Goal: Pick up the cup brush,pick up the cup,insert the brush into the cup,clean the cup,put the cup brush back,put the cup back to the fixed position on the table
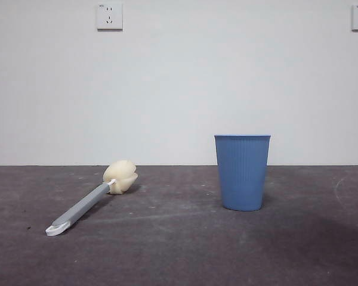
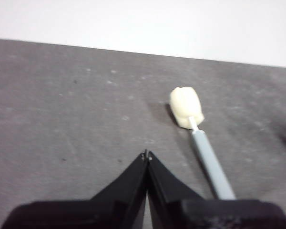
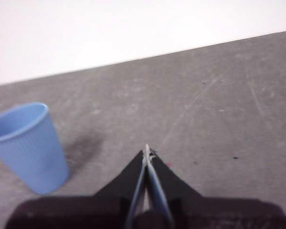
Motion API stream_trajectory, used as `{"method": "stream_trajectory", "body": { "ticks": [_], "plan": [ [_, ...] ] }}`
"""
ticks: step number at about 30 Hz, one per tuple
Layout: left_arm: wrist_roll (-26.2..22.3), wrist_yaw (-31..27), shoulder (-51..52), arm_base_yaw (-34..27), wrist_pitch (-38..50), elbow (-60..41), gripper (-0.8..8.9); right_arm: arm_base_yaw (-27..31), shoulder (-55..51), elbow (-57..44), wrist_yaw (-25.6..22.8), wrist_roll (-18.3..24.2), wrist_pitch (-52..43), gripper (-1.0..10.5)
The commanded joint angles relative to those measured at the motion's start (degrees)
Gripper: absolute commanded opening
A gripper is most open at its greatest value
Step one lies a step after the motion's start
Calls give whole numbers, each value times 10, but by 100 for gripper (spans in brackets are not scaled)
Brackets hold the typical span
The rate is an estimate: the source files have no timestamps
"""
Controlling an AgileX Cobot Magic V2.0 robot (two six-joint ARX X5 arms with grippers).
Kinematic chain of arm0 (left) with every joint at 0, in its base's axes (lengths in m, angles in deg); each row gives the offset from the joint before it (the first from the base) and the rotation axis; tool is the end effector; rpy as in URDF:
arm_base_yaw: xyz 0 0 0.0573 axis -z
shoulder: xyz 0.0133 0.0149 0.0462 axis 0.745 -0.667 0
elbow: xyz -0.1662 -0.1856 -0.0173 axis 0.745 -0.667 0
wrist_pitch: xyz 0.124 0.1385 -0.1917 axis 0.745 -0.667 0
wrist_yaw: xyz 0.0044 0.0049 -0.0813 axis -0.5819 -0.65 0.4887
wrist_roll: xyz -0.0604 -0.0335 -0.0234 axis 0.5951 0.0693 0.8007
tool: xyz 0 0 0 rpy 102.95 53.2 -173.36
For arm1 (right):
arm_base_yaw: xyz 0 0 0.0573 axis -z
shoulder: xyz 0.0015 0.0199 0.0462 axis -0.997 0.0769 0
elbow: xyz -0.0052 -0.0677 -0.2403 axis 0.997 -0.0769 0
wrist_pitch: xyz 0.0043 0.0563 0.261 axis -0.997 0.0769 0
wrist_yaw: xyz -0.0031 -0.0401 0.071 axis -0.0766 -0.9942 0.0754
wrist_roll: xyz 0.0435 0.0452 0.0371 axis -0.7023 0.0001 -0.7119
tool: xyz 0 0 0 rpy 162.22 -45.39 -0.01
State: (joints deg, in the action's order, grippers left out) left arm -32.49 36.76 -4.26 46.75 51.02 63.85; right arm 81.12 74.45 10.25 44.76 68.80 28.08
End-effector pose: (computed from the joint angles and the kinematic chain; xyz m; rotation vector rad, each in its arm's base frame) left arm 0.1517 -0.0094 0.1495 -0.1796 0.1664 -0.1958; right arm 0.1532 0.0123 0.1529 0.1629 0.1220 0.0736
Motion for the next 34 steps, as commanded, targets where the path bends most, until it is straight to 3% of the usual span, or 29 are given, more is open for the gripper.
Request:
{"method": "stream_trajectory", "body": {
  "ticks": [1, 7, 15, 22, 28, 34],
  "plan": [
    [45, 9, 1, -1, -4, 11, -6, 1, 2, 10, 30, -59, -8, -9],
    [48, 18, 0, -1, -61, 87, -6, 0, 37, 68, 64, -67, -8, -11],
    [47, 38, -43, -1, -176, 227, -6, 0, 160, 196, 158, -57, 45, -11],
    [21, 95, -144, -1, -270, 360, -6, -1, 285, 362, 235, 21, 211, -11],
    [-39, 142, -243, -1, -394, 468, -6, -1, 365, 497, 238, 102, 382, -11],
    [-103, 142, -313, 0, -525, 536, -6, -1, 414, 569, 238, 157, 518, -11]
  ]
}}
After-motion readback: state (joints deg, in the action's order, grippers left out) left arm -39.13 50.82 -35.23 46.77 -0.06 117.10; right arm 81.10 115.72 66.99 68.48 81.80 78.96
